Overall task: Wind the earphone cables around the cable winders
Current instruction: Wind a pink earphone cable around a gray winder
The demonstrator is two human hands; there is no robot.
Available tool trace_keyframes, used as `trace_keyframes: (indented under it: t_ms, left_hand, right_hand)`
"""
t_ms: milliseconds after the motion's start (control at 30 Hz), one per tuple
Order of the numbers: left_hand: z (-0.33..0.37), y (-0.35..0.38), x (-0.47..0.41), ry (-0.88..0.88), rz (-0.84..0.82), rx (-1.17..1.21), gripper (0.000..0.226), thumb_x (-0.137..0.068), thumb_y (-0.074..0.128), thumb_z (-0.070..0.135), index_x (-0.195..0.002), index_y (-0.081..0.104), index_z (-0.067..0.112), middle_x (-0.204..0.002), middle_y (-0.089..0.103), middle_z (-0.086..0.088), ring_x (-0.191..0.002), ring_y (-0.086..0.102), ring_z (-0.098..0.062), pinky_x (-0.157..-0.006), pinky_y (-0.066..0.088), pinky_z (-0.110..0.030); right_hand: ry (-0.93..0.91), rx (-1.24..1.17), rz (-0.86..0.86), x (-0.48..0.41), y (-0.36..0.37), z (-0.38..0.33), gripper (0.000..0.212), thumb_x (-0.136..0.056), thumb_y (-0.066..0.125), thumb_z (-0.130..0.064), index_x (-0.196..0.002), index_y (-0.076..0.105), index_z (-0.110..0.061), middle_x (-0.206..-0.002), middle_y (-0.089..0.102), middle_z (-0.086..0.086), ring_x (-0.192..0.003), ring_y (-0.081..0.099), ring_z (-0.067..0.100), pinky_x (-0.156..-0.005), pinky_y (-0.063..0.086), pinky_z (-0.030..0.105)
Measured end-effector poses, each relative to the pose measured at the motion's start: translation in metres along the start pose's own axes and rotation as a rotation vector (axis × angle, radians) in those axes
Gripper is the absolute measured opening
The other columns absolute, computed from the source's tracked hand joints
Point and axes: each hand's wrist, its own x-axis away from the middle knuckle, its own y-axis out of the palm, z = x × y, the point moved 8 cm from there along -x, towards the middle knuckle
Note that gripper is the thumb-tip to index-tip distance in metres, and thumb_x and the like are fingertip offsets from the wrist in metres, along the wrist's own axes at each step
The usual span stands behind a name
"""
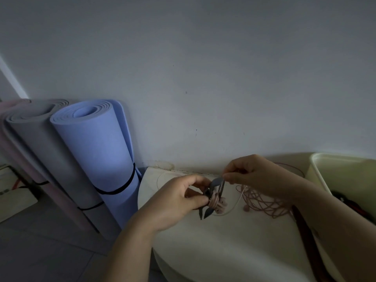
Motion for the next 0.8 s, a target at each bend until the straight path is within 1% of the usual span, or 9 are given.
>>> trace_keyframes:
  t_ms: [67, 133, 200, 267, 367, 500, 567, 667, 800]
  left_hand:
    - [0.005, 0.002, 0.001, 0.026, -0.029, 0.170, 0.026, -0.089, 0.064, 0.007, -0.110, 0.065, 0.022, -0.106, 0.072, 0.000, -0.101, 0.067, -0.018, -0.091, 0.053, -0.029]
    - [0.007, 0.001, 0.002, 0.039, -0.015, 0.389, 0.027, -0.082, 0.066, 0.007, -0.108, 0.066, 0.016, -0.104, 0.073, -0.007, -0.101, 0.068, -0.023, -0.087, 0.054, -0.030]
    - [0.006, -0.001, -0.001, 0.044, 0.027, 0.597, 0.035, -0.077, 0.063, 0.011, -0.112, 0.063, 0.009, -0.107, 0.072, -0.011, -0.103, 0.068, -0.026, -0.087, 0.055, -0.034]
    - [0.006, -0.005, -0.003, 0.053, 0.084, 0.770, 0.040, -0.077, 0.060, 0.010, -0.117, 0.060, 0.004, -0.112, 0.071, -0.013, -0.105, 0.067, -0.027, -0.088, 0.056, -0.038]
    - [0.003, -0.006, -0.007, 0.029, 0.174, 0.987, 0.032, -0.079, 0.057, 0.010, -0.109, 0.068, 0.008, -0.107, 0.073, -0.010, -0.100, 0.069, -0.020, -0.092, 0.053, -0.036]
    - [-0.010, -0.007, -0.010, -0.048, 0.310, 1.107, 0.026, -0.092, 0.050, 0.005, -0.108, 0.069, 0.012, -0.104, 0.074, -0.004, -0.095, 0.069, -0.010, -0.086, 0.055, -0.026]
    - [-0.017, -0.009, -0.011, -0.078, 0.378, 1.084, 0.025, -0.095, 0.049, 0.004, -0.108, 0.070, 0.012, -0.103, 0.075, -0.004, -0.093, 0.068, -0.010, -0.079, 0.055, -0.024]
    - [-0.018, -0.010, -0.010, -0.081, 0.424, 0.986, 0.025, -0.096, 0.049, 0.005, -0.103, 0.071, 0.015, -0.097, 0.076, -0.001, -0.092, 0.069, -0.006, -0.072, 0.054, -0.020]
    - [-0.021, -0.015, -0.008, -0.098, 0.495, 0.715, 0.016, -0.091, 0.061, 0.012, -0.103, 0.071, 0.015, -0.098, 0.075, 0.000, -0.091, 0.070, -0.006, -0.070, 0.055, -0.021]
  right_hand:
    - [0.045, -0.215, -0.133, 0.000, 0.017, 0.010, 0.014, -0.087, 0.064, -0.031, -0.076, 0.067, -0.022, -0.066, 0.062, -0.015, -0.066, 0.054, -0.001, -0.064, 0.042, 0.013]
    - [0.070, -0.505, -0.228, -0.001, 0.034, 0.014, 0.025, -0.078, 0.070, -0.045, -0.077, 0.070, -0.020, -0.078, 0.060, 0.002, -0.078, 0.053, 0.018, -0.077, 0.047, 0.025]
    - [0.116, -0.723, -0.215, -0.004, 0.044, 0.015, 0.028, -0.077, 0.071, -0.047, -0.078, 0.070, -0.019, -0.072, 0.055, 0.000, -0.070, 0.046, 0.015, -0.075, 0.046, 0.024]
    - [0.162, -0.771, -0.153, -0.009, 0.050, 0.012, 0.020, -0.092, 0.056, -0.029, -0.084, 0.063, -0.012, -0.060, 0.049, -0.007, -0.056, 0.039, 0.006, -0.068, 0.045, 0.020]
    - [0.123, -0.572, -0.052, -0.013, 0.054, 0.003, 0.025, -0.099, 0.046, -0.017, -0.081, 0.063, -0.014, -0.057, 0.049, -0.008, -0.048, 0.038, 0.004, -0.065, 0.047, 0.023]
    - [0.038, -0.150, 0.006, -0.011, 0.048, -0.012, 0.029, -0.099, 0.046, -0.020, -0.079, 0.063, -0.032, -0.067, 0.059, -0.012, -0.054, 0.049, -0.001, -0.061, 0.049, 0.017]
    - [0.019, -0.024, 0.010, -0.008, 0.045, -0.019, 0.024, -0.099, 0.046, -0.023, -0.089, 0.064, -0.035, -0.069, 0.059, -0.013, -0.057, 0.052, 0.001, -0.060, 0.048, 0.017]
    - [0.000, 0.173, -0.007, -0.001, 0.043, -0.028, 0.023, -0.098, 0.047, -0.026, -0.102, 0.069, -0.019, -0.074, 0.062, -0.008, -0.060, 0.053, 0.008, -0.059, 0.042, 0.018]
    - [-0.062, 0.348, 0.003, 0.005, 0.040, -0.039, 0.028, -0.098, 0.046, -0.030, -0.095, 0.069, -0.013, -0.080, 0.067, 0.006, -0.069, 0.059, 0.021, -0.067, 0.046, 0.031]
